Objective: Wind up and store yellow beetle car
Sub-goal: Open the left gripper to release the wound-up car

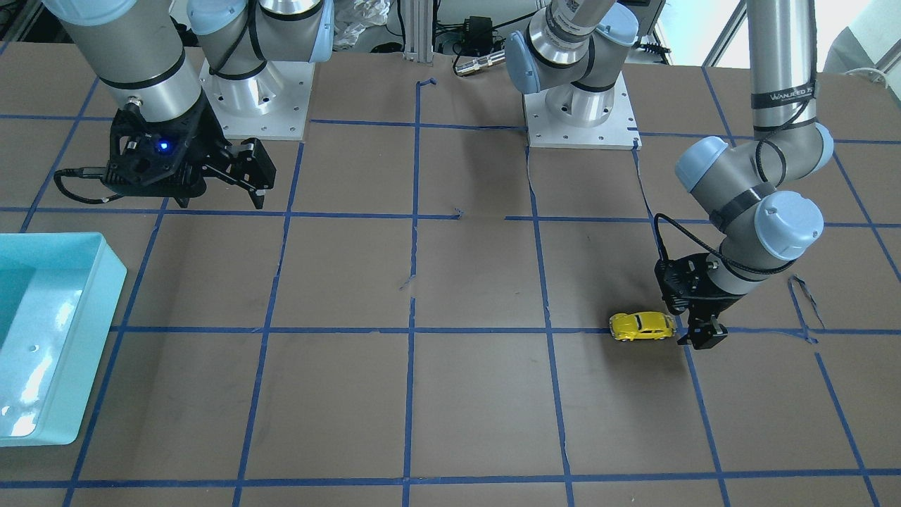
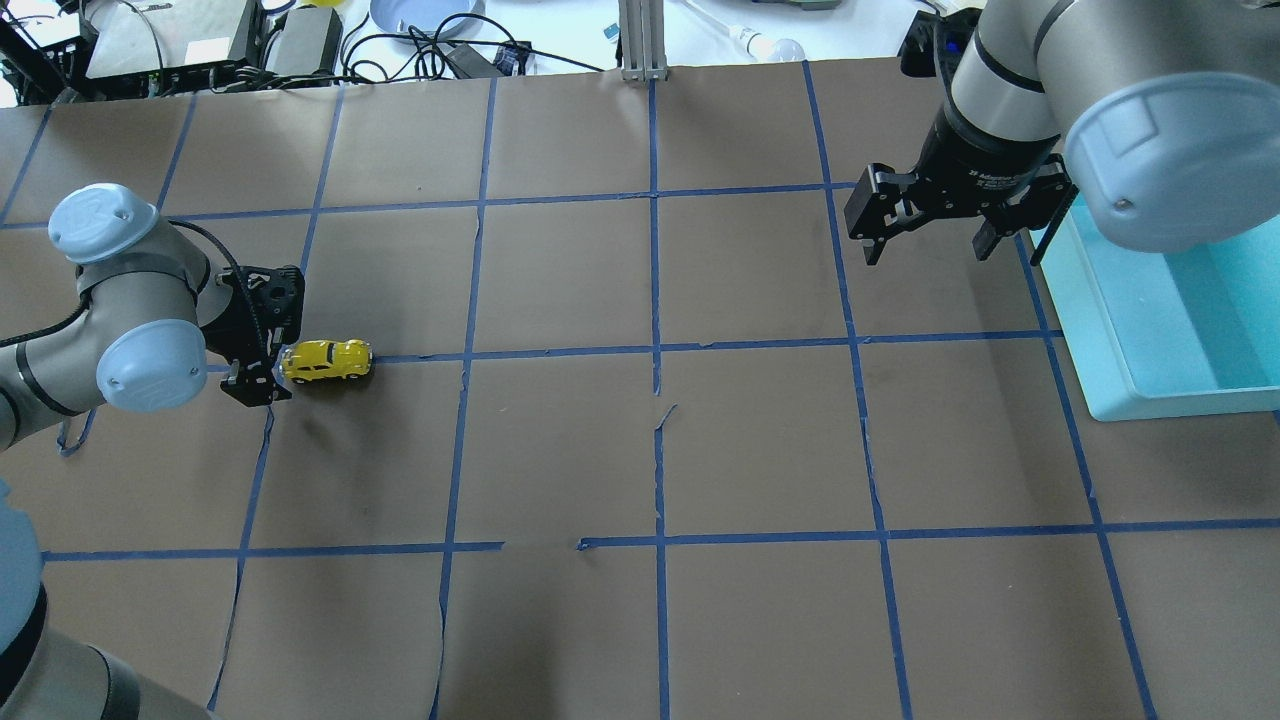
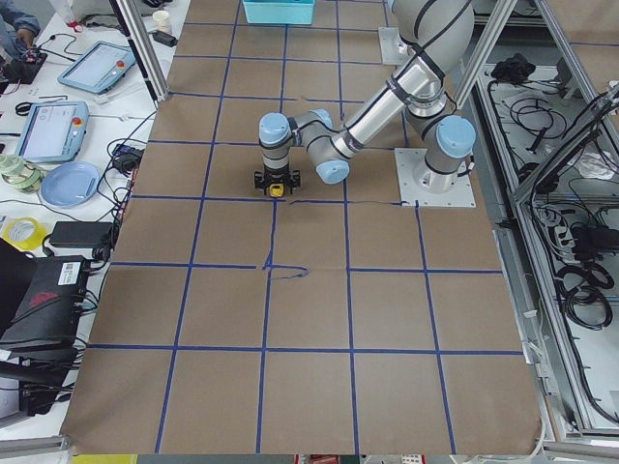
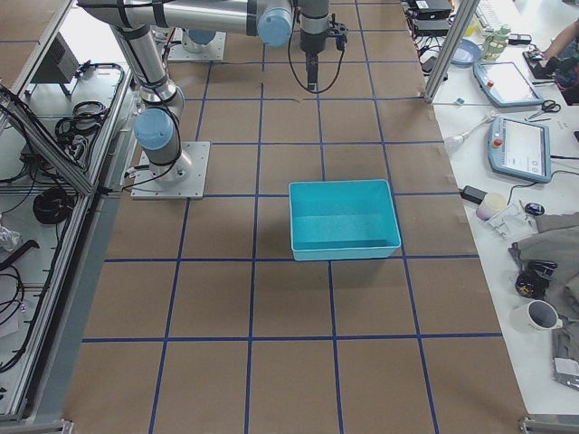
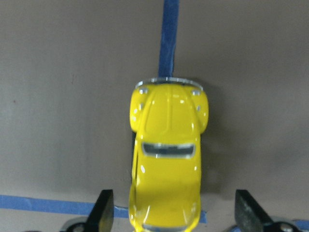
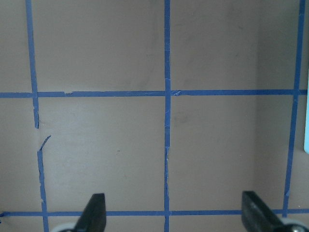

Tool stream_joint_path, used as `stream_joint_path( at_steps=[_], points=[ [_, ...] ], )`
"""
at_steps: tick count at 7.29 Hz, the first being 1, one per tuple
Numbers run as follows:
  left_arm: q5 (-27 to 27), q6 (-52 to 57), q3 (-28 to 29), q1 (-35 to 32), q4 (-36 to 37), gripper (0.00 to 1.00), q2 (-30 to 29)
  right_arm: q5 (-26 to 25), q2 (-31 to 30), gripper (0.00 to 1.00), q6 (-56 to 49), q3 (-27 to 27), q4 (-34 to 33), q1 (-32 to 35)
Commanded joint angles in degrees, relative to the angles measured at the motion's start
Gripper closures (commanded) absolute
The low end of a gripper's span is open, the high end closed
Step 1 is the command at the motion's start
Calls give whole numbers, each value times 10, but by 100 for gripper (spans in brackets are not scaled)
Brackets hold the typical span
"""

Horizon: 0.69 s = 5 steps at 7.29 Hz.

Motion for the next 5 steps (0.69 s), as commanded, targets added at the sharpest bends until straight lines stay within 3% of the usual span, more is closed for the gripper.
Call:
stream_joint_path(
  at_steps=[1,3,5],
  points=[
    [-1,-1,1,0,-1,10,5,1,6,0,-1,0,-10,0],
    [0,-32,4,-13,-22,11,25,0,6,0,-8,0,-27,0],
    [-15,-141,47,-74,-144,11,71,3,16,0,-8,3,-30,1]
  ],
)
